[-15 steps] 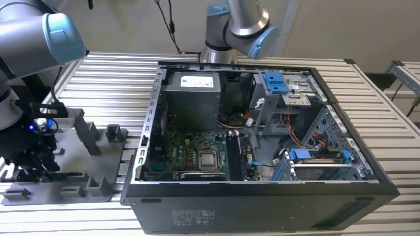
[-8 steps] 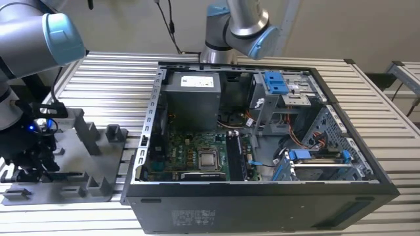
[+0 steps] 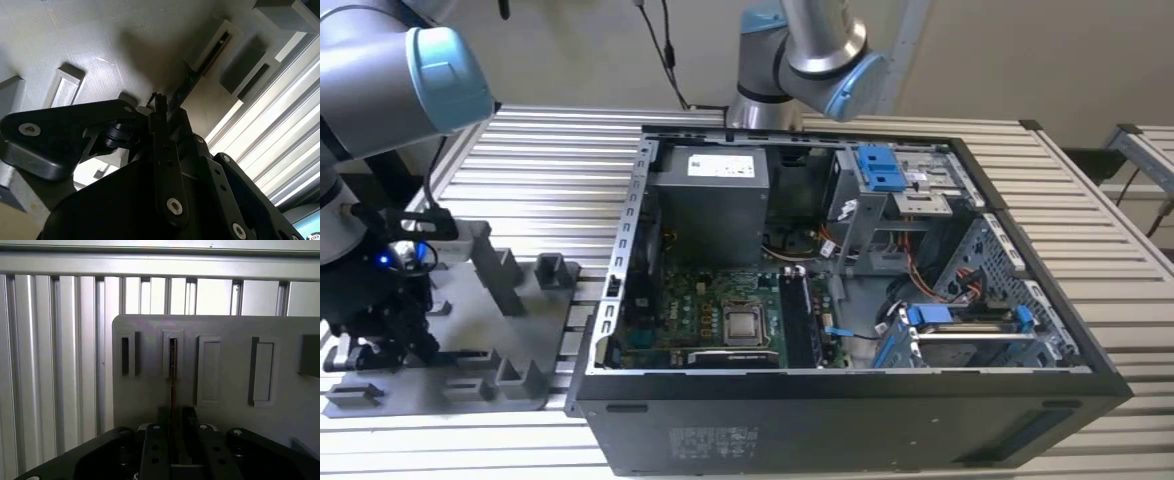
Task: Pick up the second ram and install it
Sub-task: 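Pick up the second ram and move it above second insertion slot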
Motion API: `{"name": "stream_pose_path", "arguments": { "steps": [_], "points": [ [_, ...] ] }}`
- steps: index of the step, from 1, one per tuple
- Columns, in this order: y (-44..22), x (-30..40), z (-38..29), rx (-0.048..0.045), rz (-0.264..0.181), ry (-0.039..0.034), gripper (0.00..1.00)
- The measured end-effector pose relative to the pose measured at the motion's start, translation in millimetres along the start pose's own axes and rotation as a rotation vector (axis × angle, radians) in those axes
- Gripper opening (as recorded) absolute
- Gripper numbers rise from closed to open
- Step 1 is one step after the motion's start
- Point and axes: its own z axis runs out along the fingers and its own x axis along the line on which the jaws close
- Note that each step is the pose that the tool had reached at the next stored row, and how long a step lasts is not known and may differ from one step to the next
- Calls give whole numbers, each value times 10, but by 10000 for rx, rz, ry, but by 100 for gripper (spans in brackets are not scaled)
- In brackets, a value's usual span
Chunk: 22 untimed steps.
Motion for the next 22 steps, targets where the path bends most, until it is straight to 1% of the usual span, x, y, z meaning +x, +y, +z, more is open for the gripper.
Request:
{"name": "stream_pose_path", "arguments": {
  "steps": [1,2,3,10,13,22],
  "points": [
    [0,1,0,-1,0,2,25],
    [0,0,0,0,0,0,25],
    [0,1,0,0,0,0,18],
    [0,2,0,-1,0,1,18],
    [0,2,1,0,0,0,14],
    [0,4,1,-1,0,0,14]
  ]
}}
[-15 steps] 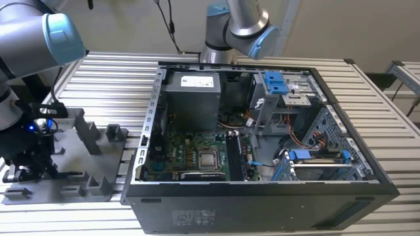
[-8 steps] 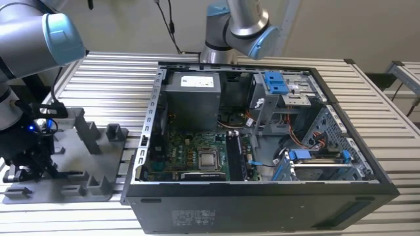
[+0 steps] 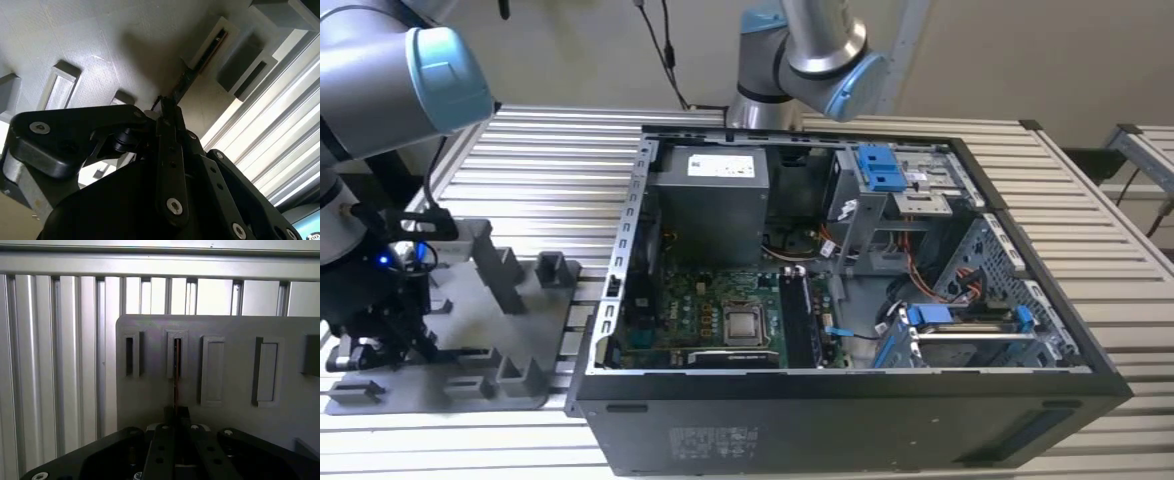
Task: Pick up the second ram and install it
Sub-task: 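Pick up the second ram and move it above second insertion slot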
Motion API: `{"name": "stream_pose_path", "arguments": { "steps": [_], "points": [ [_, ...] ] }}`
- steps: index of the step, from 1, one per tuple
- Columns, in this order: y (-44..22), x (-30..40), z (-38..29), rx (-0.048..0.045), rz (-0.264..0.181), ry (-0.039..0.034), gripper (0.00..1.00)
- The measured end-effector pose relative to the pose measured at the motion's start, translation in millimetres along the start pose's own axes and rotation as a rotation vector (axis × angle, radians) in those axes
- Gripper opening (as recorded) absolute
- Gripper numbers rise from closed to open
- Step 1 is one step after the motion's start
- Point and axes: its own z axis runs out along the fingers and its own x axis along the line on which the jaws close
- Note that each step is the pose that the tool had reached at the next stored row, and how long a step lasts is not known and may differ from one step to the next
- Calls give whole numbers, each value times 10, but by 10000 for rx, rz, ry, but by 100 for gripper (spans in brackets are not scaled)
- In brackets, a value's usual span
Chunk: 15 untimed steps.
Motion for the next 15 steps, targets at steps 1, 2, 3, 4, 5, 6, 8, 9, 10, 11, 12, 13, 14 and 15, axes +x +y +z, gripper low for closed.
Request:
{"name": "stream_pose_path", "arguments": {
  "steps": [1,2,3,4,5,6,8,9,10,11,12,13,14,15],
  "points": [
    [0,0,0,0,0,0,14],
    [0,0,0,0,0,0,14],
    [0,0,-1,2,0,-1,14],
    [1,1,-10,-1,0,1,14],
    [0,1,-22,0,0,0,14],
    [0,1,-39,0,1,0,14],
    [-1,3,-88,-2,1,0,14],
    [-1,3,-115,-2,1,-1,14],
    [-1,4,-143,-2,1,0,14],
    [-2,5,-168,-2,1,-1,14],
    [-2,5,-189,-3,0,0,14],
    [-3,6,-209,-3,-1,0,14],
    [-3,6,-231,-2,0,0,14],
    [-4,6,-253,-2,0,0,14]
  ]
}}
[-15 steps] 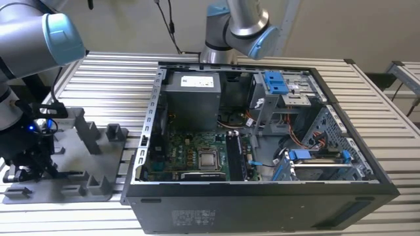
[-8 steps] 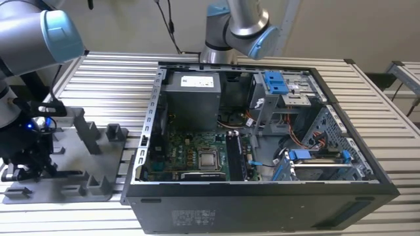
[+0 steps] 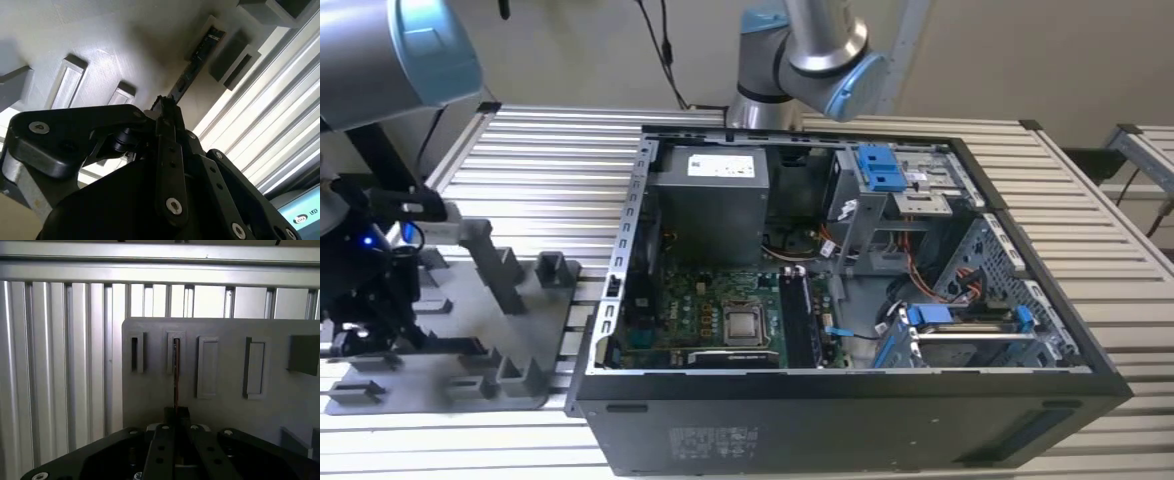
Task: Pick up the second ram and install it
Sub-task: 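Pick up the second ram and move it above second insertion slot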
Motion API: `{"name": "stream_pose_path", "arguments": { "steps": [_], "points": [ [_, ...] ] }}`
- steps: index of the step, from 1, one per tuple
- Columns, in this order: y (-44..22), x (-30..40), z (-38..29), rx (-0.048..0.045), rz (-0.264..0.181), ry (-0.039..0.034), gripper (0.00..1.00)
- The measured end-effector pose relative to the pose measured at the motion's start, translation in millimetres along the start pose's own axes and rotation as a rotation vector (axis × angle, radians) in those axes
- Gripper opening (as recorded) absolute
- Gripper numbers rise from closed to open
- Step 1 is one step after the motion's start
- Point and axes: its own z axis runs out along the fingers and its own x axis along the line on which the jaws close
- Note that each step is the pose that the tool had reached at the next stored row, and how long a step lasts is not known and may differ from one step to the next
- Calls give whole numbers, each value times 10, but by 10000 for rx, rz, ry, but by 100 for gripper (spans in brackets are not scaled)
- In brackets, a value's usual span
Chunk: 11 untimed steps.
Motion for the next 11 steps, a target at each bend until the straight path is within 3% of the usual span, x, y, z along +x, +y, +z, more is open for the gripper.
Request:
{"name": "stream_pose_path", "arguments": {
  "steps": [11],
  "points": [
    [-2,5,-180,1,1,0,14]
  ]
}}
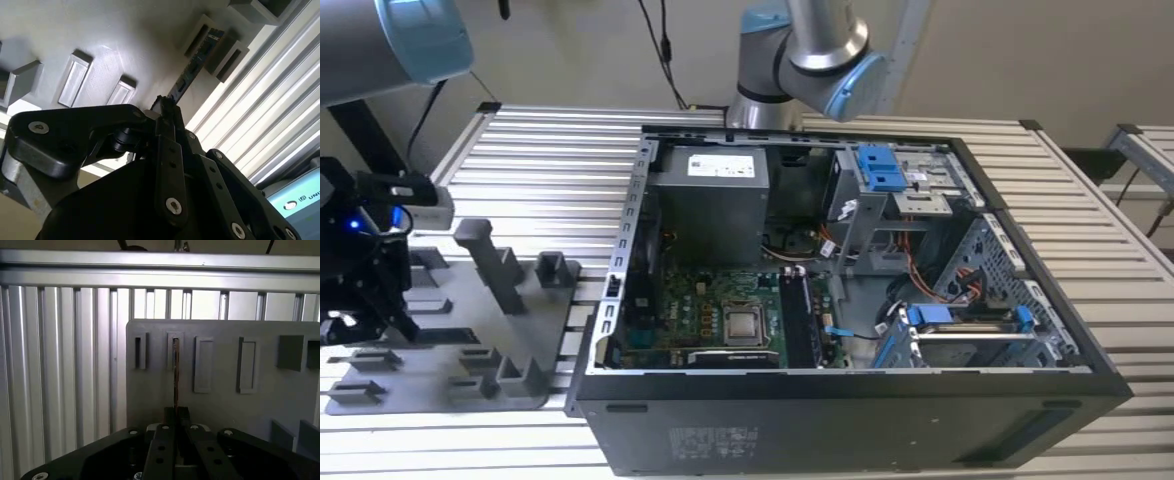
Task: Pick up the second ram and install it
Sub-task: 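Pick up the second ram and move it above second insertion slot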
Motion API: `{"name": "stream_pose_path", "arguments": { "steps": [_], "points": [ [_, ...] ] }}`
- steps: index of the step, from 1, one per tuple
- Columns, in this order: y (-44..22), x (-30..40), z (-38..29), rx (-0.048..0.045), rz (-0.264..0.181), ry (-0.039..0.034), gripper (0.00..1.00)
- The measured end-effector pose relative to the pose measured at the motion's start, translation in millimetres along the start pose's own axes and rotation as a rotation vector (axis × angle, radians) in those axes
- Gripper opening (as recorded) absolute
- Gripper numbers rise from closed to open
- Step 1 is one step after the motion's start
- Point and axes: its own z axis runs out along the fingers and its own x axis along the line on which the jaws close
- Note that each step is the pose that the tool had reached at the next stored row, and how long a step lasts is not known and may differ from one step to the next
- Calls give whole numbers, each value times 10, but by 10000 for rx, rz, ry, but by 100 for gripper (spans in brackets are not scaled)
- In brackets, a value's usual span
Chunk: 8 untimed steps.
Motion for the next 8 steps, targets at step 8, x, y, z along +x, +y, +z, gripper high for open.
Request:
{"name": "stream_pose_path", "arguments": {
  "steps": [8],
  "points": [
    [-2,4,-126,-1,-1,1,14]
  ]
}}
